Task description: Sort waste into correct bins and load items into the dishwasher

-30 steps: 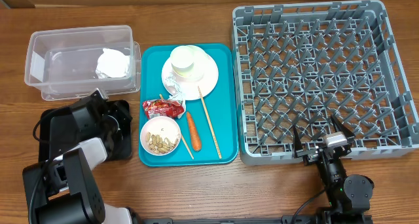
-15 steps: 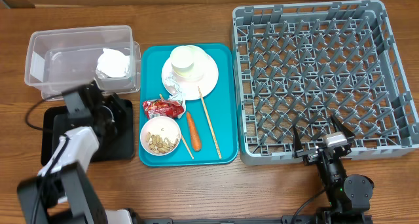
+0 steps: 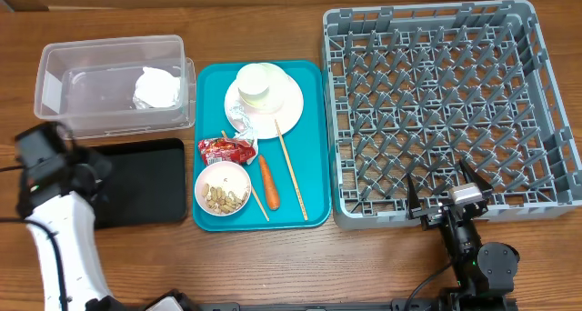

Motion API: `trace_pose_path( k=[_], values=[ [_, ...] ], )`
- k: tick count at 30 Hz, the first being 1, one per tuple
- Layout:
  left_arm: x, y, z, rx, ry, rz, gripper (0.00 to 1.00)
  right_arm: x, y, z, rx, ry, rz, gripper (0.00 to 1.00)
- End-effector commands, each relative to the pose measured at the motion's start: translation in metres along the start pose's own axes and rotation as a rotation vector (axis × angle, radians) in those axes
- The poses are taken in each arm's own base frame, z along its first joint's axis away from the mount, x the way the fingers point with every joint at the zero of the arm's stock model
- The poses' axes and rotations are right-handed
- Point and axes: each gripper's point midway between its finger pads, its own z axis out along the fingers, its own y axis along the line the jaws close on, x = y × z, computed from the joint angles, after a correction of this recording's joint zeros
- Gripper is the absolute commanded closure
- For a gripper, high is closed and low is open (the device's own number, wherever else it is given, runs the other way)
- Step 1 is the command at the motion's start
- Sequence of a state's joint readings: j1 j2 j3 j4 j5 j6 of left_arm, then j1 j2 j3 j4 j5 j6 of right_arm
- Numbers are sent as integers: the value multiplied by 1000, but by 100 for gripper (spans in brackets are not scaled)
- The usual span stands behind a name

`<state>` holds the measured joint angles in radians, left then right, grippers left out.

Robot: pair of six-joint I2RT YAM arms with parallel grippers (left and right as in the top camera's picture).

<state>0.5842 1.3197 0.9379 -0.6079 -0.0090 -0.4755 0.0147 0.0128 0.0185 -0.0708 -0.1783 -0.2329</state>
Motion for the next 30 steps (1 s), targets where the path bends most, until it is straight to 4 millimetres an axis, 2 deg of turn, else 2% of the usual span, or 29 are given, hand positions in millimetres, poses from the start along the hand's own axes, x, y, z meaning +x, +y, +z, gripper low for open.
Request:
trace_pose_path(
  k=[1,3,7,11,14,15,19,23,26,30],
  values=[
    [-8,-55,-14,352,15,129,96,2,0,0,2,-3,7,0],
    [-17,-75,-23,439,-17,138,96,2,0,0,2,-3,7,0],
    [-36,-103,-34,463,-116,154,96,2,0,0,2,-3,7,0],
    [-31,-141,-37,472,-158,237,96,2,0,0,2,-3,7,0],
    [-22,-174,-38,480,-86,315,96,2,0,0,2,-3,7,0],
    [-25,-186,-34,426,-37,358,96,2,0,0,2,-3,7,0],
    [-42,-188,-13,228,39,437,96,2,0,0,2,-3,7,0],
    [-47,-196,14,181,110,517,96,2,0,0,2,-3,7,0],
    [-40,-197,42,166,143,555,96,2,0,0,2,-3,7,0],
    [-28,-192,64,142,193,559,96,2,0,0,2,-3,7,0]
  ],
)
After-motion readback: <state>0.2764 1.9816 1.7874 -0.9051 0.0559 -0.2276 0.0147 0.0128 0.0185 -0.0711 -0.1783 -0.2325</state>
